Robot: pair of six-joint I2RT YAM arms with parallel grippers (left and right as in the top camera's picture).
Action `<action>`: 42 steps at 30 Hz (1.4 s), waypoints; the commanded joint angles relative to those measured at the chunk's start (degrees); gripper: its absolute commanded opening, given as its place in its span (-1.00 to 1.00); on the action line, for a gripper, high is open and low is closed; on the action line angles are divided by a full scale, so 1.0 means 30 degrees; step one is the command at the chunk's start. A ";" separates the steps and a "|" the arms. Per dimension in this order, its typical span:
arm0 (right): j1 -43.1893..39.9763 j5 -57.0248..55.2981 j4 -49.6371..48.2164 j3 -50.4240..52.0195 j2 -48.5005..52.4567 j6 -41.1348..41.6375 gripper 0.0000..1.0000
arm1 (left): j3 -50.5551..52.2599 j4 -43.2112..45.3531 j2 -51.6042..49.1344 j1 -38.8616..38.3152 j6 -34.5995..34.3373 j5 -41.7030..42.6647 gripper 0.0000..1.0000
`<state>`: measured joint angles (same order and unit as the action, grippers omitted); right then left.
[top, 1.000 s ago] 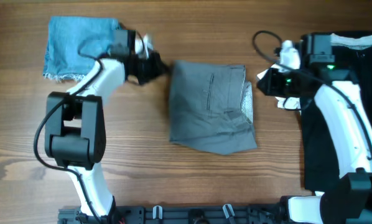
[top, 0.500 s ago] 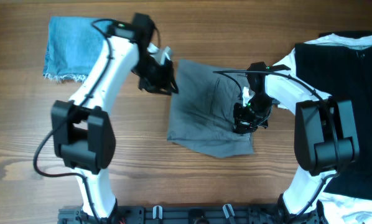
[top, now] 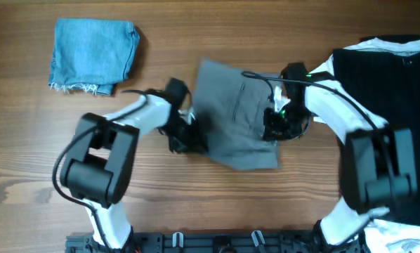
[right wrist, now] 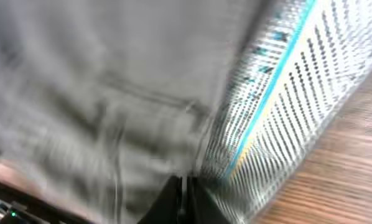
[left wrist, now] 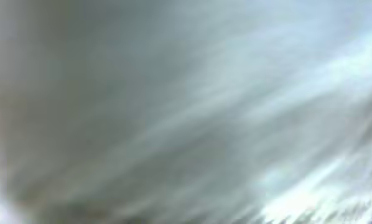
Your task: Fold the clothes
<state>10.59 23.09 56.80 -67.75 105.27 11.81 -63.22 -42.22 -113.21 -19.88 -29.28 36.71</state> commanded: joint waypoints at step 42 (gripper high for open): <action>-0.0306 -0.3016 -0.5559 -0.0444 -0.5020 -0.0772 -0.69 | -1.2080 -0.1851 0.0168 0.3585 0.5960 -0.3381 -0.92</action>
<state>9.65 13.50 40.56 -68.55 94.08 10.13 -88.58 -47.44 -117.05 -15.55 -20.16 27.62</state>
